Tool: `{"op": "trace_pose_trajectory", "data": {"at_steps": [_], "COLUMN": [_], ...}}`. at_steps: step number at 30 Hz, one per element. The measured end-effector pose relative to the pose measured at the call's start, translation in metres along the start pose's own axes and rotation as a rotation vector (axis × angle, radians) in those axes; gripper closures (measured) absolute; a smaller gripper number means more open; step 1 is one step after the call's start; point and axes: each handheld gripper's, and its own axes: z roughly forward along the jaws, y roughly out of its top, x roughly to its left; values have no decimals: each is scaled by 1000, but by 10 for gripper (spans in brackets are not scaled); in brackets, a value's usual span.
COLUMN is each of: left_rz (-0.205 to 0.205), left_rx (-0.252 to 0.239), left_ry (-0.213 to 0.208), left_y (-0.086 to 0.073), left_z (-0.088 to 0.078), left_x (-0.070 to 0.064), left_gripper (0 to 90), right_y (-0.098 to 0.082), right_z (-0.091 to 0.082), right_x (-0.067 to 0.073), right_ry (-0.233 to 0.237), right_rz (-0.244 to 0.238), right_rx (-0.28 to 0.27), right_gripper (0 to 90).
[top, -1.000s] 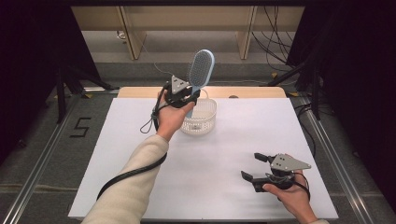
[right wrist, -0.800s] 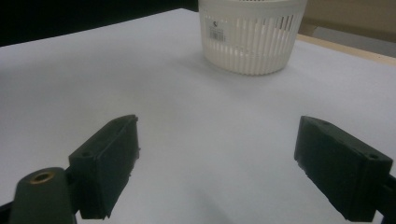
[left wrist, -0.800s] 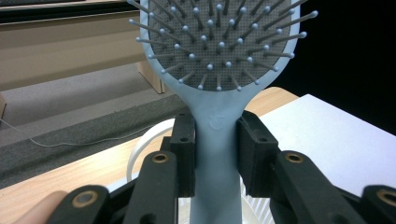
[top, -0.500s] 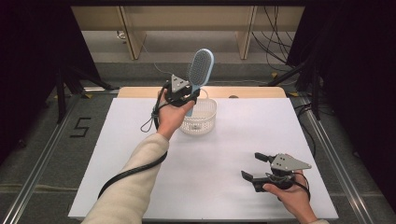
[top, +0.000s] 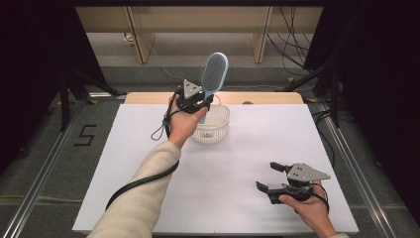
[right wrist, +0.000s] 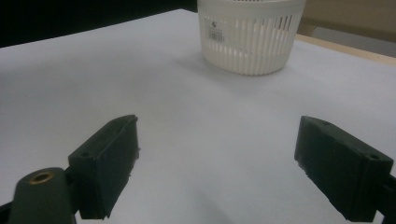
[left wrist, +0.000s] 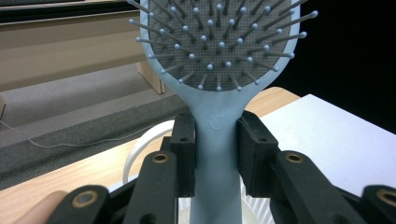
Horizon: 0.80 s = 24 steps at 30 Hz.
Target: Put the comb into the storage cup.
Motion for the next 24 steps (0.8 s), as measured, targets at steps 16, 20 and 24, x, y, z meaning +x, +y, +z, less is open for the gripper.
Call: {"op": "trace_pose_trajectory", "data": {"at_steps": [16, 20, 24], "left_rz": [2, 4, 10], "left_rx": [2, 0, 5], "left_ry": [4, 1, 0], "left_y": [-3, -3, -3], "left_z": [6, 8, 9], "left_x": [1, 0, 0], "left_gripper": [698, 698, 698], "right_y": [0, 0, 0], "right_z": [0, 1, 0], "right_x": [-1, -1, -1], "right_ry": [1, 2, 2], "right_rz": [1, 3, 1], "right_rx": [-2, -5, -6], "right_gripper": [144, 145, 144]}}
